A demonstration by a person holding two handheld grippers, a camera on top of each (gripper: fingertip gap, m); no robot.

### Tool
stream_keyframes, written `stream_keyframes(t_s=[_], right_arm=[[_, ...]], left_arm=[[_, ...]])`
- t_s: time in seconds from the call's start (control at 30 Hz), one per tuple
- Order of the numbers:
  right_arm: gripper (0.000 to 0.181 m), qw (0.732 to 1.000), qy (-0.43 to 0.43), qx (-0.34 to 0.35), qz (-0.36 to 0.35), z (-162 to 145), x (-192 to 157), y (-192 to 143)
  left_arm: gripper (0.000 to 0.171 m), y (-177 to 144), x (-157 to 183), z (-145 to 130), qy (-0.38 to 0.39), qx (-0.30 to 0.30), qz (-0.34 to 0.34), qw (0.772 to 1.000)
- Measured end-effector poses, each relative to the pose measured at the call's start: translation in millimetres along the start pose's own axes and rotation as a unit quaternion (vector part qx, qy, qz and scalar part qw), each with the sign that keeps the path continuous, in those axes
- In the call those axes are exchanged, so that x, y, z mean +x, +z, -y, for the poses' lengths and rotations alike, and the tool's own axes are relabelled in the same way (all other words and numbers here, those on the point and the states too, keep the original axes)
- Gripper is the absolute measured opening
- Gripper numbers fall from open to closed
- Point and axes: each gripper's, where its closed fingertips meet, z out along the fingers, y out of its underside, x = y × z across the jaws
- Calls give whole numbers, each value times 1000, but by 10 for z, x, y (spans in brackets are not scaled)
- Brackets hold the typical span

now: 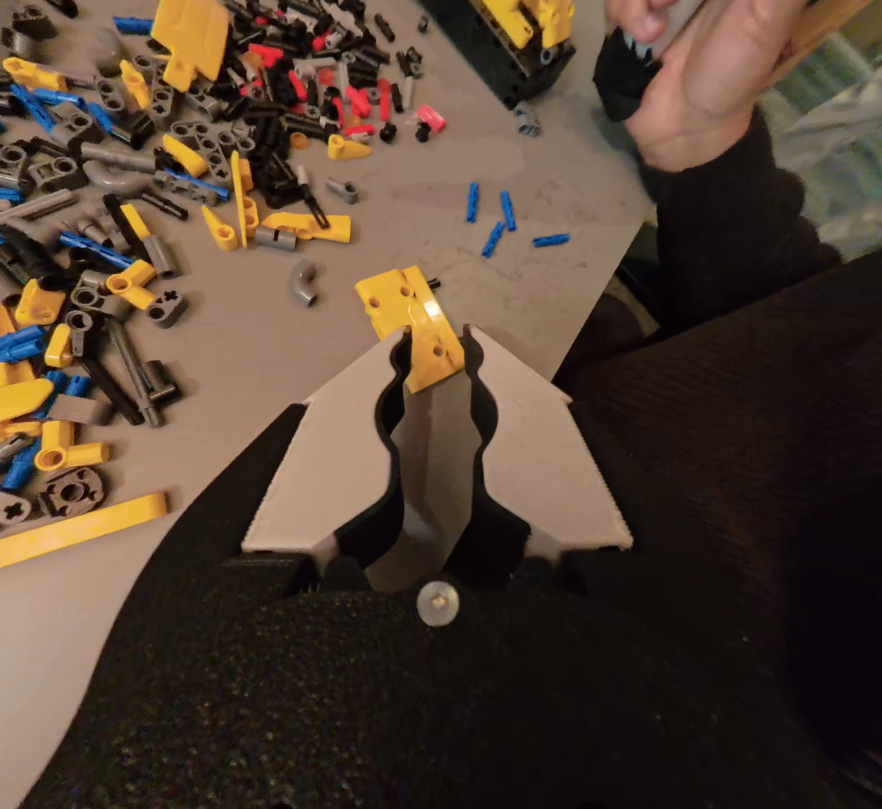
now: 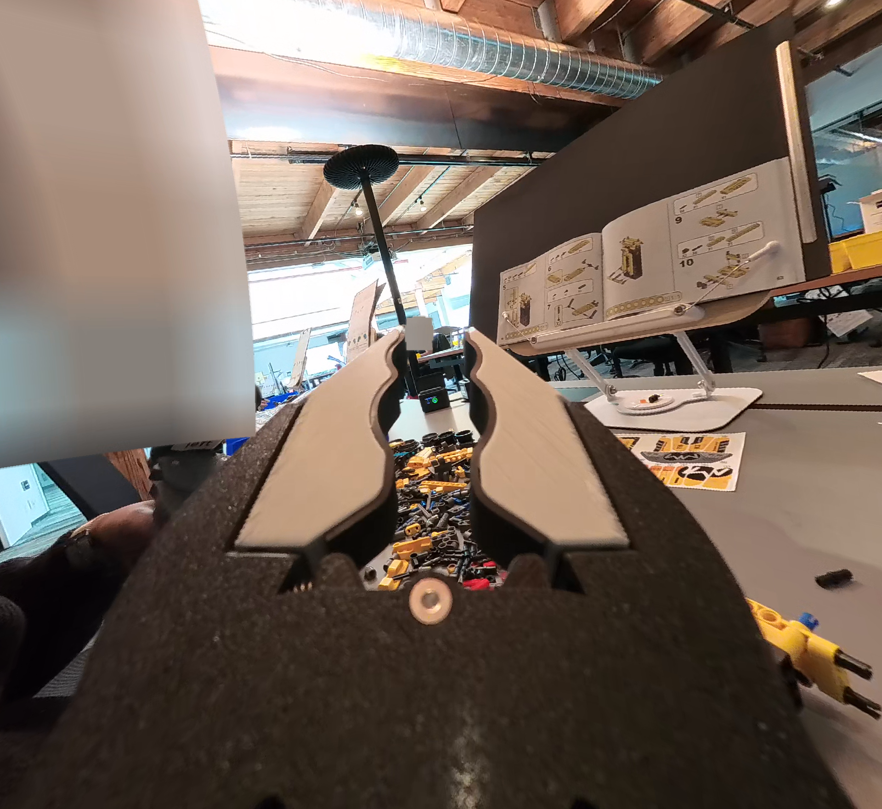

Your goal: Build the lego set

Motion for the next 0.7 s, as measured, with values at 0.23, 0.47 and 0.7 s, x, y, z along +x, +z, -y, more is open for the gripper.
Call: stream_keyframes(t_s=[0.23, 0.47, 0.7], right_arm=[[22, 1000, 5, -9, 7, -27, -19, 15], [23, 982, 39, -180, 37, -233, -404, -251], [20, 887, -56, -444, -113, -1176, -168, -923]], left_arm=[[21, -53, -42, 194, 6, 53, 13, 998], [30, 2, -64, 315, 44, 52, 11, 998], [37, 151, -40, 712, 44, 91, -17, 995]])
